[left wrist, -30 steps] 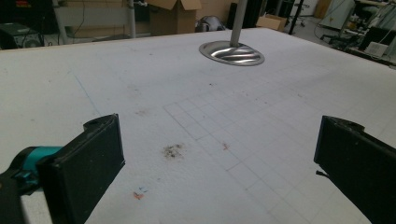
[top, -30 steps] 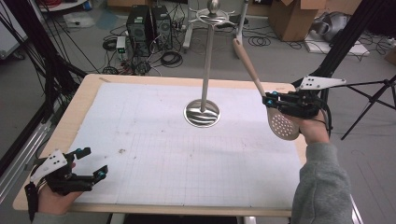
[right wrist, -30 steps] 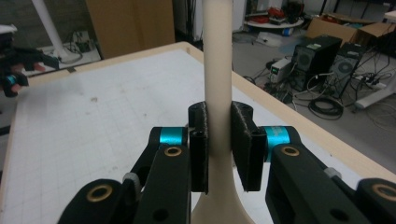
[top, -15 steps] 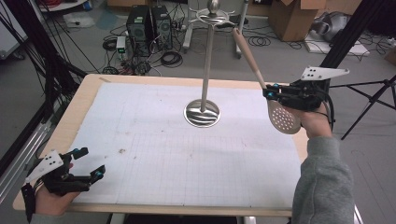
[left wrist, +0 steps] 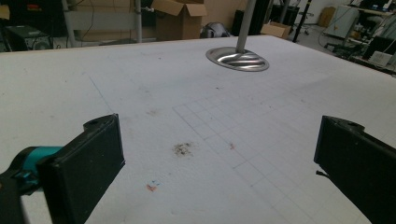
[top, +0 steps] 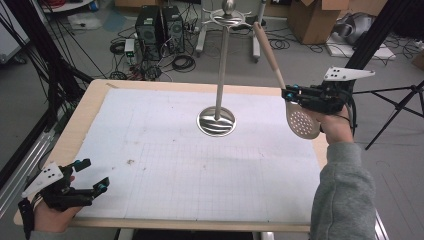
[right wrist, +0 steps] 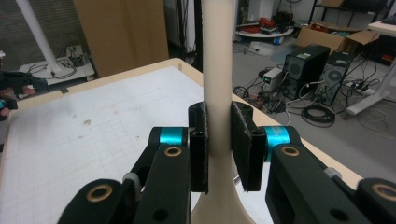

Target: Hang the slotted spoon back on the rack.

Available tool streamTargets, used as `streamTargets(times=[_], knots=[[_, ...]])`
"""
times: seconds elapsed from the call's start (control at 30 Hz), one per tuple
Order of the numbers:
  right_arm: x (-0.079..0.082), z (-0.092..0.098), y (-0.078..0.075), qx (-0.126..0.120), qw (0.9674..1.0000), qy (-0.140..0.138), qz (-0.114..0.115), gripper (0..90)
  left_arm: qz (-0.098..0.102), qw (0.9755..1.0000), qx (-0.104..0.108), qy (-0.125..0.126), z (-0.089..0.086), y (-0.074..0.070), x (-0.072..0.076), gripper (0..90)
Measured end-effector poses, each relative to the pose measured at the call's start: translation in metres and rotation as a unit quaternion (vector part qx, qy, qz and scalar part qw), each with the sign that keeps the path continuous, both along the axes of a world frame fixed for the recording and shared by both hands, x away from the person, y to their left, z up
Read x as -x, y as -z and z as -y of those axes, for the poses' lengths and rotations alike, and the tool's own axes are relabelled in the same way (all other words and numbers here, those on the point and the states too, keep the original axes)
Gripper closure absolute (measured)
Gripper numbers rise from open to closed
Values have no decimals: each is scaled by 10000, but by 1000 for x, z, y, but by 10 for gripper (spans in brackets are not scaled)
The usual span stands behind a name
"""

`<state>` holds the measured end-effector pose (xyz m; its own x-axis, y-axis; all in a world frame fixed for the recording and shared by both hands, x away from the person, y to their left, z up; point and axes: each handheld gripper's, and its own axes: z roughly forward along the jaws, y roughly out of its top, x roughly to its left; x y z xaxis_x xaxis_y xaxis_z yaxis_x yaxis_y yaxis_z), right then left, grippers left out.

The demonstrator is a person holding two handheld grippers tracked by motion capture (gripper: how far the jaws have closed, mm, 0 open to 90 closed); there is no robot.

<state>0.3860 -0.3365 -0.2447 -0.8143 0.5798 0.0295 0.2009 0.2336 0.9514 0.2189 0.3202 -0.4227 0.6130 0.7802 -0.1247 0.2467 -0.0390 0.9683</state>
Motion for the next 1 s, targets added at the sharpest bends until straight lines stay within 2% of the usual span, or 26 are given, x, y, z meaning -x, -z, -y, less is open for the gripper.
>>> streamTargets(times=[0.2,0.33,0.43,1.0], knots=[[-1,-1,-2,32,10000,6,-21,780,-9,10000,-11,-41,-2,1,1,18],[-2,-3,-4,-72,10000,-3,-34,780,-1,10000,-6,-57,-3,0,1,18],[-4,-5,-5,34,10000,28,-44,780,6,10000,-2,-58,-3,0,1,18],[-8,-11,-3,73,9999,30,-144,779,4,10000,-6,-95,-5,1,2,18]])
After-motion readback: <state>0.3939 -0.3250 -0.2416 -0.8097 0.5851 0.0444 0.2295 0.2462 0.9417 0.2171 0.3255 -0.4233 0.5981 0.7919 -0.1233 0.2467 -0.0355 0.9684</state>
